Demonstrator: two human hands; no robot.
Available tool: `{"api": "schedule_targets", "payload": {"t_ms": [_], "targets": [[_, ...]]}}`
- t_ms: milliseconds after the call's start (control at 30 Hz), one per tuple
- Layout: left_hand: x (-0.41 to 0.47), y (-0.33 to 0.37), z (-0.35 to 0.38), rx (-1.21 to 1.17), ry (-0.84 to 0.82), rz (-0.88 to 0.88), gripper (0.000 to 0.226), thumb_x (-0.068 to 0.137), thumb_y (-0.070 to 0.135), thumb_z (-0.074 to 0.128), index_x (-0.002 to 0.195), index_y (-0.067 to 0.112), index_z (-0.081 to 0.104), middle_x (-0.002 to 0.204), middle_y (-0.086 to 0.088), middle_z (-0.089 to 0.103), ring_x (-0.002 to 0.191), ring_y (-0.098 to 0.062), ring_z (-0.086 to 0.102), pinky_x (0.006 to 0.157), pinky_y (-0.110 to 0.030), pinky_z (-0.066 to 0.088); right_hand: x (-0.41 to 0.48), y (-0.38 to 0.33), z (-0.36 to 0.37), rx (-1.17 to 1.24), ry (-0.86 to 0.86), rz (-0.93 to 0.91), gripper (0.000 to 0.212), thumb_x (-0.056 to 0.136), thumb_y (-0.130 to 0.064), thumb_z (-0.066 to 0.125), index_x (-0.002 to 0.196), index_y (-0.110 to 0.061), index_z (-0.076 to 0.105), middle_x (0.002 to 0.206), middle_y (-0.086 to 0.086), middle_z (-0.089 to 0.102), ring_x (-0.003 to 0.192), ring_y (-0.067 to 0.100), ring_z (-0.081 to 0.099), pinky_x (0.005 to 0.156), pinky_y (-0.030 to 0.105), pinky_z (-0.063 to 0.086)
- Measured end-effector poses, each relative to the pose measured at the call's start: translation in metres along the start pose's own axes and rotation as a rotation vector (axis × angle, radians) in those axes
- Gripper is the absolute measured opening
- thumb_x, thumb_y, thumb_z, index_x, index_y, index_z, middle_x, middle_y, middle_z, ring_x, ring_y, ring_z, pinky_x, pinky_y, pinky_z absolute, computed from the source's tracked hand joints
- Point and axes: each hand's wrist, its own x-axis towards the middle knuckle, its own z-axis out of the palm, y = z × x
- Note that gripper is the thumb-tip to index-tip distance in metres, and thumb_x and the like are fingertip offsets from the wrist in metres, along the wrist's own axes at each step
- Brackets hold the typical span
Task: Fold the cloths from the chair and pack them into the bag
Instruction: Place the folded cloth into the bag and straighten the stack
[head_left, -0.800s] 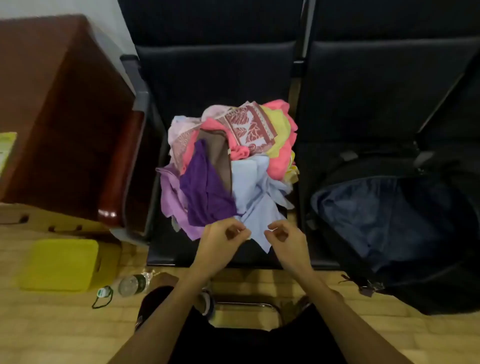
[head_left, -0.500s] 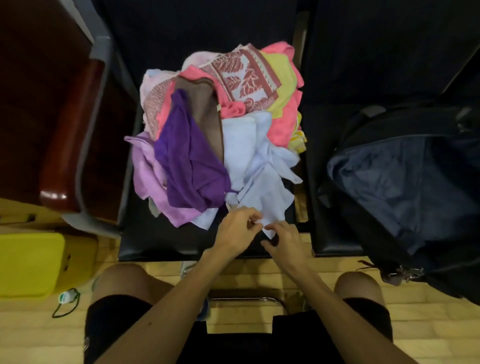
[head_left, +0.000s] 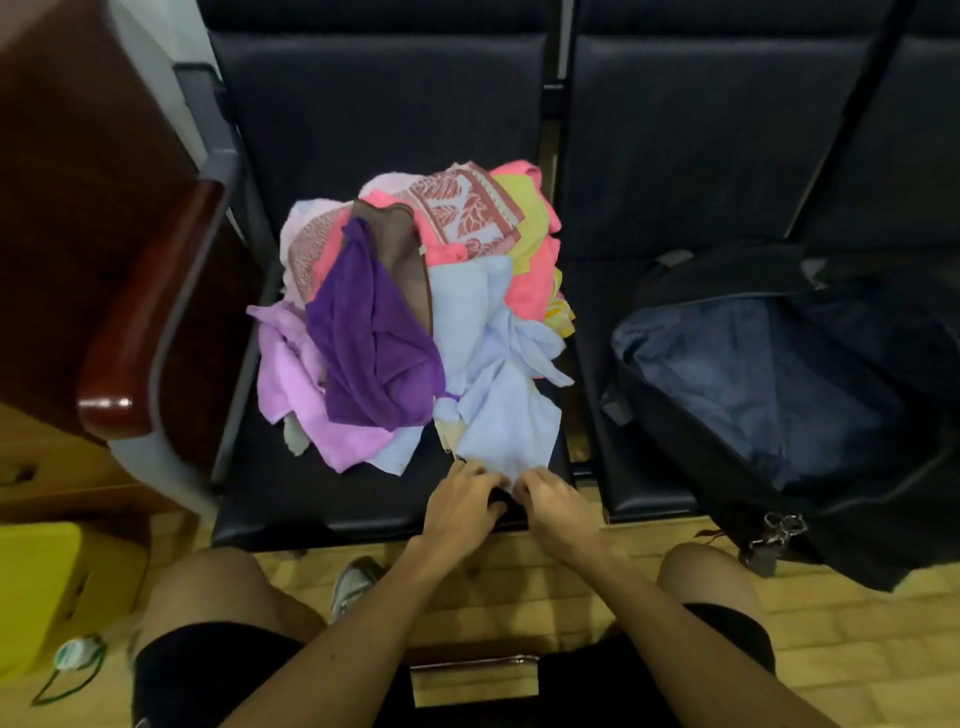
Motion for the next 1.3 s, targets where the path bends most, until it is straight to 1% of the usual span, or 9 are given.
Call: {"api": "schedule_targets", "payload": {"t_ms": [267, 433, 633, 700, 833, 967, 1033, 1133, 1300], "targets": [[-0.013, 0.015, -0.035, -0.163, 0.302, 0.157, 0.008, 0.095, 0.023, 0.06, 0.096, 0.019, 0.068, 0.102, 0.006, 0.06, 0.1, -0.012, 0.052, 0.086, -0.031, 0.046, -0.035, -0.035, -0.062, 0.049, 0.061, -0.113, 0.009, 0.105, -0.023, 0.037, 0.103, -0.017, 0.044, 0.093, 0.001, 0.056, 0.079, 0.025, 0.052, 0.068, 0.041, 0.041], [-0.031, 0.05, -0.101, -0.567, 0.385, 0.195, 0.015, 0.096, 0.008, 0.056, 0.089, 0.022, 0.057, 0.088, 0.006, 0.062, 0.082, 0.004, 0.053, 0.074, -0.009, 0.039, -0.054, -0.07, -0.12, 0.161, 0.293, -0.214, 0.007, 0.102, -0.028, 0.044, 0.095, -0.026, 0.044, 0.078, -0.004, 0.055, 0.068, 0.021, 0.053, 0.061, 0.039, 0.042], [-0.064, 0.082, -0.167, -0.751, 0.467, 0.35, 0.005, 0.101, 0.016, 0.055, 0.104, 0.02, 0.056, 0.074, 0.009, 0.058, 0.068, -0.002, 0.054, 0.063, -0.022, 0.046, -0.079, -0.119, -0.184, 0.174, 0.498, -0.309, 0.017, 0.092, -0.042, 0.065, 0.092, -0.025, 0.06, 0.073, -0.005, 0.057, 0.066, 0.014, 0.051, 0.06, 0.03, 0.039], [-0.078, 0.085, -0.18, -0.745, 0.435, 0.4, 0.015, 0.1, 0.021, 0.058, 0.112, 0.03, 0.054, 0.076, 0.014, 0.06, 0.072, -0.004, 0.059, 0.067, -0.026, 0.05, -0.089, -0.134, -0.201, 0.133, 0.554, -0.324, 0.016, 0.092, -0.036, 0.066, 0.093, -0.02, 0.065, 0.079, 0.0, 0.064, 0.071, 0.019, 0.056, 0.065, 0.036, 0.046], [-0.101, 0.074, -0.185, -0.644, 0.275, 0.446, 0.04, 0.093, 0.023, 0.066, 0.13, 0.029, 0.052, 0.114, 0.011, 0.067, 0.1, -0.008, 0.066, 0.084, -0.033, 0.057, -0.116, -0.164, -0.226, 0.162, 0.694, -0.37, 0.017, 0.091, -0.031, 0.068, 0.094, -0.015, 0.066, 0.088, 0.0, 0.069, 0.08, 0.016, 0.062, 0.072, 0.033, 0.051], [-0.116, 0.051, -0.185, -0.438, 0.105, 0.337, 0.021, 0.078, 0.027, 0.063, 0.097, 0.016, 0.064, 0.094, -0.003, 0.072, 0.083, -0.019, 0.068, 0.077, -0.049, 0.054, -0.142, -0.18, -0.243, 0.24, 0.758, -0.403, 0.016, 0.089, -0.026, 0.071, 0.088, -0.012, 0.067, 0.085, -0.001, 0.068, 0.078, 0.01, 0.061, 0.068, 0.021, 0.046], [-0.119, 0.041, -0.19, -0.39, 0.029, 0.298, 0.033, 0.075, 0.03, 0.063, 0.098, 0.006, 0.065, 0.096, -0.012, 0.072, 0.086, -0.029, 0.067, 0.079, -0.052, 0.053, -0.151, -0.182, -0.248, 0.215, 0.73, -0.38, 0.015, 0.089, -0.028, 0.071, 0.09, -0.014, 0.066, 0.087, -0.002, 0.067, 0.08, 0.007, 0.06, 0.067, 0.015, 0.042], [-0.125, 0.027, -0.201, -0.506, -0.052, 0.291, 0.017, 0.089, 0.014, 0.07, 0.105, 0.01, 0.069, 0.1, 0.001, 0.075, 0.089, -0.015, 0.07, 0.078, -0.034, 0.056, -0.16, -0.172, -0.254, 0.202, 0.684, -0.356, 0.017, 0.086, -0.031, 0.073, 0.087, -0.015, 0.066, 0.087, -0.003, 0.066, 0.081, 0.008, 0.06, 0.067, 0.018, 0.042], [-0.14, 0.002, -0.228, -0.745, 0.022, 0.192, 0.025, 0.086, 0.019, 0.076, 0.101, 0.0, 0.07, 0.097, -0.01, 0.076, 0.087, -0.019, 0.07, 0.077, -0.036, 0.055, -0.162, -0.138, -0.256, 0.245, 0.658, -0.293, 0.018, 0.083, -0.031, 0.076, 0.078, -0.02, 0.063, 0.078, -0.006, 0.063, 0.071, 0.006, 0.059, 0.06, 0.015, 0.042]]}}
